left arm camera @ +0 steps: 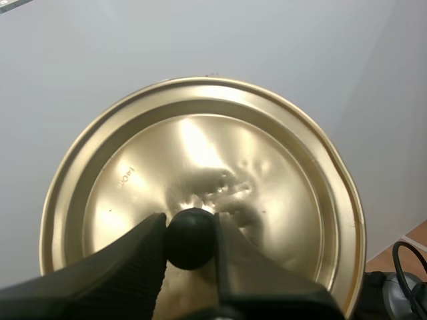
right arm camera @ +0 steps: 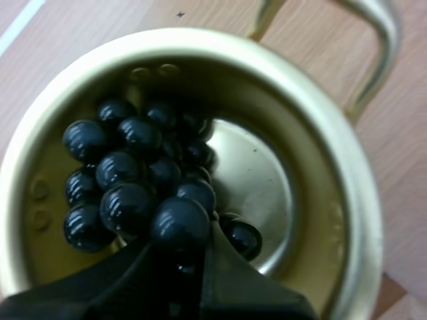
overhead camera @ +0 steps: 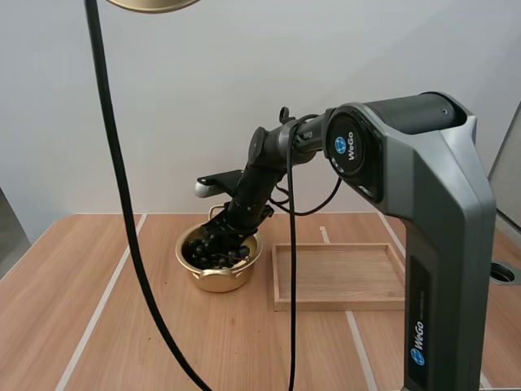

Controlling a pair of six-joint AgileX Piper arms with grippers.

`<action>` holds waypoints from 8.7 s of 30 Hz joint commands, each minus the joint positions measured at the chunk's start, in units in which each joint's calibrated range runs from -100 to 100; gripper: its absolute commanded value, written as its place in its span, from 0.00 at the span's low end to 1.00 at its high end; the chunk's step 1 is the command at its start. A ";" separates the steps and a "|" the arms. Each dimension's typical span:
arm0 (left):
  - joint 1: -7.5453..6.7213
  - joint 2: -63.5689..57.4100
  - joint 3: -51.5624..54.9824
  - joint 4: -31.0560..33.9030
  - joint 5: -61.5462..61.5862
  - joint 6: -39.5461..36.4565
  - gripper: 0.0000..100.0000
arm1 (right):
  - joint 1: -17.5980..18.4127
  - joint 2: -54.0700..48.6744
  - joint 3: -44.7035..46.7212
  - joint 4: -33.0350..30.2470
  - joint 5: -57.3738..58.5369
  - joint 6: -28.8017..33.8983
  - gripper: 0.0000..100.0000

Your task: Open the pot, put the grape inside, and close it

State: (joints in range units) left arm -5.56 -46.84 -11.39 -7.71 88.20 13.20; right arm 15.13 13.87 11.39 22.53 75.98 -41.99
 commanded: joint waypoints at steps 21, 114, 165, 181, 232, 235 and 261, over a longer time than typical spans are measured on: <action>-0.14 -0.18 -0.46 -0.99 -0.04 -0.04 0.00 | 0.01 3.30 -0.34 -2.67 -3.37 1.50 0.00; -0.14 8.19 33.51 -2.77 -15.55 -1.17 0.00 | -20.27 -50.43 11.87 -13.14 3.92 7.39 0.00; -0.14 34.86 53.29 -3.54 -44.27 0.97 0.00 | -20.27 -55.58 14.89 -9.20 4.45 7.75 0.00; -0.14 35.30 53.29 -2.29 -43.68 0.32 0.00 | -20.27 -55.58 14.89 -9.20 5.11 7.75 0.00; -0.14 42.62 53.29 1.52 -41.82 -1.51 0.17 | -20.27 -55.58 14.89 -8.29 6.51 7.75 0.00; -0.14 42.49 53.16 1.60 -41.65 -1.51 0.54 | -20.27 -55.58 14.89 -8.29 6.51 7.75 0.00; -0.14 30.47 32.89 1.99 -24.34 -2.30 1.00 | -20.27 -55.58 14.89 -7.00 6.49 7.75 0.00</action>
State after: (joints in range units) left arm -5.62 -13.68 23.92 -6.18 62.94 11.51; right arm -4.91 -40.88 26.23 14.81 82.16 -34.08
